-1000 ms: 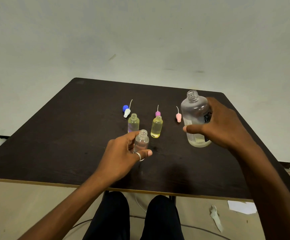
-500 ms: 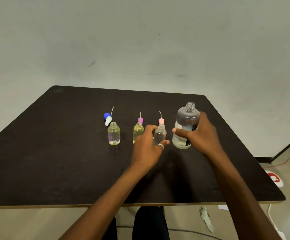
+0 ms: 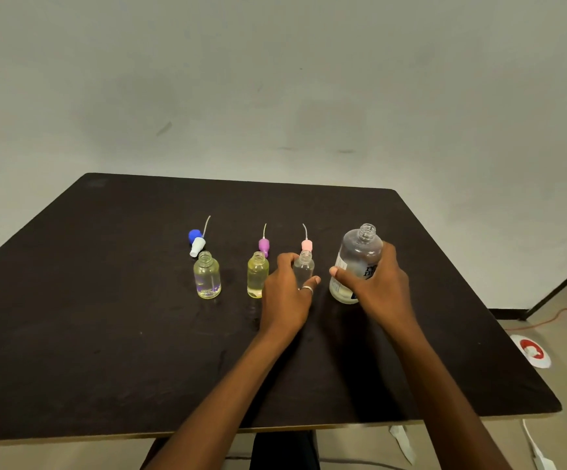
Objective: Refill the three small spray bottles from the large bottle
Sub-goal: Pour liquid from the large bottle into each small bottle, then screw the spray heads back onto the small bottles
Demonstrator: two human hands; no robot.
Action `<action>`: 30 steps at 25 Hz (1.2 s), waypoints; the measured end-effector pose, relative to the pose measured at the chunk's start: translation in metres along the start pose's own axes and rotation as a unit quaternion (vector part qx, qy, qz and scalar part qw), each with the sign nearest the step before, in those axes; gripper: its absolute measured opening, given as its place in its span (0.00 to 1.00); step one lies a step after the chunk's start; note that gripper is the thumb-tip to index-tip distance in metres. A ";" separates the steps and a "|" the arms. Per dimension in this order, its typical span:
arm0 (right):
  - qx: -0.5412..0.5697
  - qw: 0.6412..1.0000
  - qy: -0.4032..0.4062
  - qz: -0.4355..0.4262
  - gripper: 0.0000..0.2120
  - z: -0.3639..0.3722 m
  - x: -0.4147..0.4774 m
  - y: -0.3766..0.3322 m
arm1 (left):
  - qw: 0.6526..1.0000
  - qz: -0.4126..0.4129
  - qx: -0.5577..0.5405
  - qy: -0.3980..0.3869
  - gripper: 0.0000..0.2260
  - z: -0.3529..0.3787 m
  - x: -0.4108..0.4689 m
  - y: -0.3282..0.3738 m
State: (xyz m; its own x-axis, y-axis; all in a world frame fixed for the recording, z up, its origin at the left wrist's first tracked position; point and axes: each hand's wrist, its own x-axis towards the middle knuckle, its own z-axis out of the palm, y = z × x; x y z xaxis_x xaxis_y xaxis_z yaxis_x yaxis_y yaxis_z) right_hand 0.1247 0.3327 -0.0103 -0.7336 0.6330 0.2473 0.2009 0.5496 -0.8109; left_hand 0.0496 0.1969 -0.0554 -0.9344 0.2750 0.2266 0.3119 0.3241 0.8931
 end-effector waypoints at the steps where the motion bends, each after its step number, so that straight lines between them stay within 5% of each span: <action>1: -0.004 1.000 0.000 0.000 0.38 0.001 0.000 0.002 | 1.000 0.000 0.001 -0.001 0.18 0.002 0.002 -0.001; 17: -0.062 0.994 -0.052 0.070 0.38 0.012 -0.001 0.013 | 0.999 0.003 -0.025 0.026 0.20 0.011 0.005 -0.016; 30: -0.049 0.991 -0.110 0.063 0.66 -0.047 0.006 -0.038 | 1.000 -0.012 -0.017 0.001 0.31 0.004 -0.005 -0.017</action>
State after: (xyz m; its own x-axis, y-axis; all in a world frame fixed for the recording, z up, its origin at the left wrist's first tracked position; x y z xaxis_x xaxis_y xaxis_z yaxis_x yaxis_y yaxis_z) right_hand 0.1430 0.3411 0.0468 -0.8209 0.5708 0.0174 0.3532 0.5314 -0.7700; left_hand 0.0497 0.1936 -0.0734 -0.9420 0.2654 0.2056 0.2834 0.3001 0.9108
